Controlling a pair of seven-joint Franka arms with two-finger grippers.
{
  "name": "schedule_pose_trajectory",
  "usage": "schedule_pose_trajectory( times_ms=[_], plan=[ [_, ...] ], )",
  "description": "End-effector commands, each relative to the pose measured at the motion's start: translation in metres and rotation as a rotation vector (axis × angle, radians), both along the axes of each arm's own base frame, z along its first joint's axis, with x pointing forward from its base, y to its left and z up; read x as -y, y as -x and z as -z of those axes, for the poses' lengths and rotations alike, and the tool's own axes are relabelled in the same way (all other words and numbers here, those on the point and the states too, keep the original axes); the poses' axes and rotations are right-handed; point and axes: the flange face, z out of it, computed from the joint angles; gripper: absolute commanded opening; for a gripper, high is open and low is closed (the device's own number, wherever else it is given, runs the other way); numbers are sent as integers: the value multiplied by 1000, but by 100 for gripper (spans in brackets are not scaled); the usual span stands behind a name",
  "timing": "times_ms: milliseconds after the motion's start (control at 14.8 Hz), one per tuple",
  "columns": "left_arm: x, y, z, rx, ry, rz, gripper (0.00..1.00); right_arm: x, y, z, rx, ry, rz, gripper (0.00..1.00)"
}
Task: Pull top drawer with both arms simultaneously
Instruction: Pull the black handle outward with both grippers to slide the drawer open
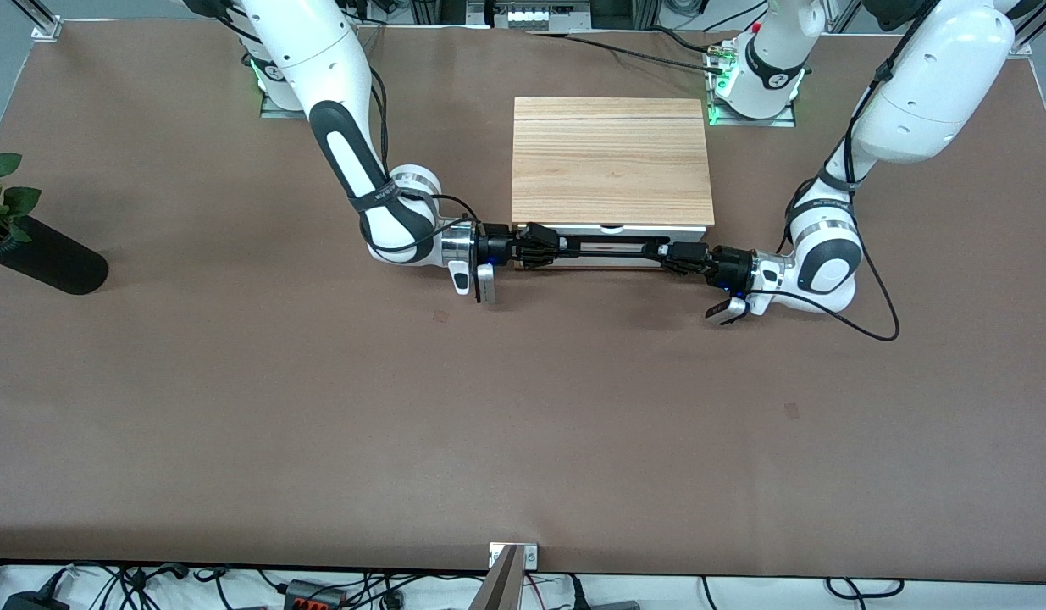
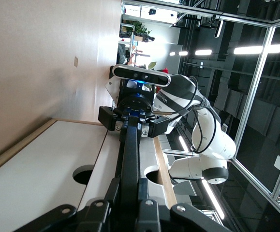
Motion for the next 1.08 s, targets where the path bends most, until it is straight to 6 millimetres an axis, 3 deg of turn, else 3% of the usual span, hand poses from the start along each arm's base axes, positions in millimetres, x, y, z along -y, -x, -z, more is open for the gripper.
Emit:
schedule_pose_trajectory(
  times_ms=[0,203,745,880,1016],
  plan=[
    [-13,-41,-4,-29,1,-35,1,2,-5,-10,12,-11,-41,6],
    [-17,-56,-8,-34,-3,-40,1,-1,-14,-14,-17,-18,-39,5],
    [-30,-90,6,-4,-8,-70,1,10,-52,-13,-35,-26,-19,4],
    [-34,-98,3,-18,-10,-75,1,14,-68,-17,-49,-19,-31,5],
    [-36,-109,-2,-24,-13,-78,1,13,-71,-14,-54,-19,-30,5]
  ],
)
